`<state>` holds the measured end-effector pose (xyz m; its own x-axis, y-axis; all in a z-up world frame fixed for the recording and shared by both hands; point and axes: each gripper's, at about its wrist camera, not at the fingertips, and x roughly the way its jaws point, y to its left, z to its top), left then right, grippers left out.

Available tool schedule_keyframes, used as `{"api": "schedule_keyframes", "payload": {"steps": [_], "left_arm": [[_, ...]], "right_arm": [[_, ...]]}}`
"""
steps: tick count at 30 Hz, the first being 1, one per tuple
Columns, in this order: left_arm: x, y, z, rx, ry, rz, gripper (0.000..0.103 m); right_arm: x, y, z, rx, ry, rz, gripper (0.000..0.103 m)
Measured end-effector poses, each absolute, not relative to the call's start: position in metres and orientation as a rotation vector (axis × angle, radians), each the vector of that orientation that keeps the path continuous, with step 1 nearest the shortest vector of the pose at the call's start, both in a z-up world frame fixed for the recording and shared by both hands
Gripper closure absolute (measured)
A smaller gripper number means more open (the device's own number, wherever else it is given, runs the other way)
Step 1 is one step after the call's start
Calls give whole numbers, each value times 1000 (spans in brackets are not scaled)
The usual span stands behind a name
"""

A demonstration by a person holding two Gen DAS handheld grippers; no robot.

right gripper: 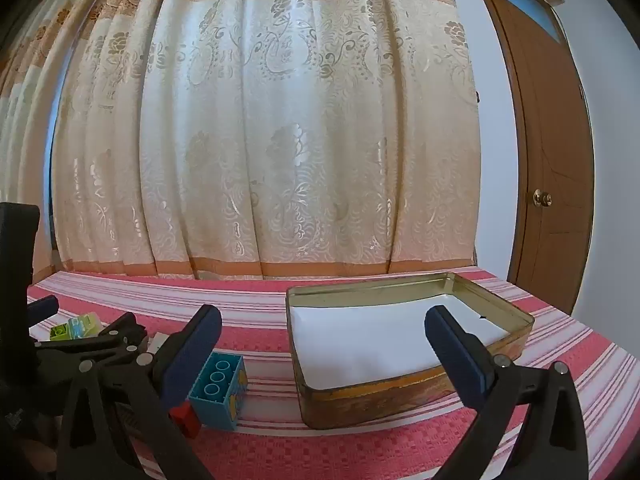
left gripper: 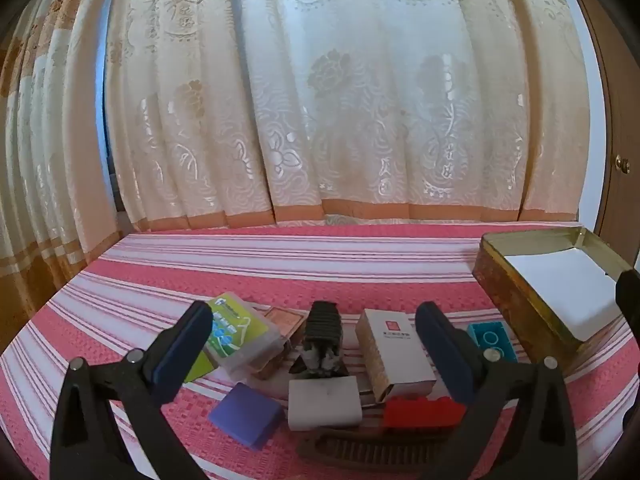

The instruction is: Organize rigid objects

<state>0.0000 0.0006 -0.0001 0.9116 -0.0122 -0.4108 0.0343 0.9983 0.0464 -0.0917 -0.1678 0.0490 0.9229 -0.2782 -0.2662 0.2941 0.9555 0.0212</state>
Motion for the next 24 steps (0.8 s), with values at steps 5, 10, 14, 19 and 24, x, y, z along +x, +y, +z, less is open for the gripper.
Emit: {"api": "schedule_keyframes", "payload": {"steps": [5, 10, 14, 19, 24], "left_arm": [[0, 0, -1, 65, 437, -36, 0], [1, 2, 3, 63, 456, -26, 0], [0, -1, 1, 57, 446, -28, 0], [-3, -3, 1, 62, 432, -35, 0], [-3, -3, 0, 53, 434, -34, 0]], "right_arm": [[-93, -167, 52, 95, 262, -287, 0], [-90, -169, 48, 88, 263, -281, 0], [-91, -170, 45, 86, 268, -277, 0], [-90, -167, 46, 88, 278, -277, 0], [-88, -167, 44, 90, 292, -276, 0]]}}
